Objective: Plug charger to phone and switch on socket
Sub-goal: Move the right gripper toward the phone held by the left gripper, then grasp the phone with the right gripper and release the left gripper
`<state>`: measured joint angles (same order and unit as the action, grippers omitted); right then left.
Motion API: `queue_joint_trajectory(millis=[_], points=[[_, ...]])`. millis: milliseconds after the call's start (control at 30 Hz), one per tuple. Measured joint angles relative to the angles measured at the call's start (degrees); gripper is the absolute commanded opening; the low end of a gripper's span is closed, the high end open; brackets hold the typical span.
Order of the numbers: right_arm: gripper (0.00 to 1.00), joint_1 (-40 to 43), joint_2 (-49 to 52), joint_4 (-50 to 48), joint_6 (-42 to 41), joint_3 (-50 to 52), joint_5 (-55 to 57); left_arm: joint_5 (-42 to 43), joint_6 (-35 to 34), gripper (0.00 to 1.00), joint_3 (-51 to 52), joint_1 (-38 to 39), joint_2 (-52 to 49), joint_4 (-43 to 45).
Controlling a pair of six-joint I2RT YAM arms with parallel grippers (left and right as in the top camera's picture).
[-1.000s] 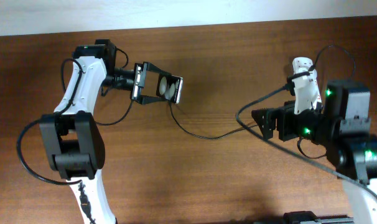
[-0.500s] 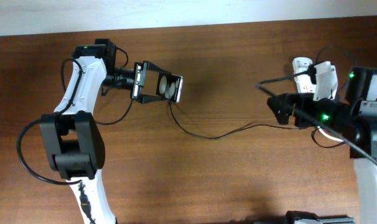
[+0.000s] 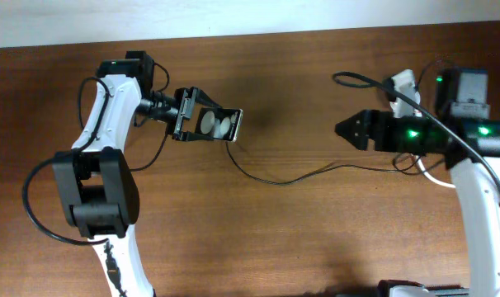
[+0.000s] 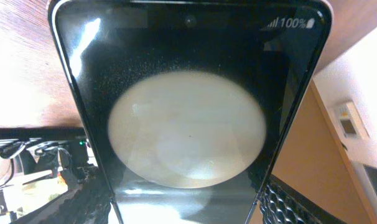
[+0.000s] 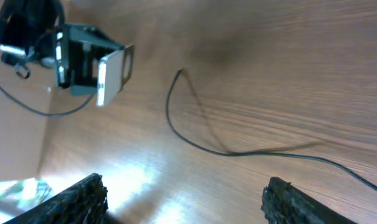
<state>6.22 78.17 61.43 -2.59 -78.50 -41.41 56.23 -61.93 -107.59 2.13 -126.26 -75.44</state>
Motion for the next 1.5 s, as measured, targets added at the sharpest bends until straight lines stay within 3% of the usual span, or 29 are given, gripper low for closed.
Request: queue_joint_trajectory(millis=[400,833,1500], points=[[0.84,-10.23,7.28,-10.62,-13.38,-0.04,-0.55,-6.67,-1.16,0.0,0.0,1.92,0.0,1.53],[0.84,-16.81,11.47,-16.26,-20.7,-0.04,2.38,-11.93,-1.95,0.0,-5.44,4.37,0.0,1.31],[0.69,-26.82,16.06,-23.82,-32.02,-0.07,14.88,-9.88,-4.81,0.0,-6.62,7.82,0.0,1.31]])
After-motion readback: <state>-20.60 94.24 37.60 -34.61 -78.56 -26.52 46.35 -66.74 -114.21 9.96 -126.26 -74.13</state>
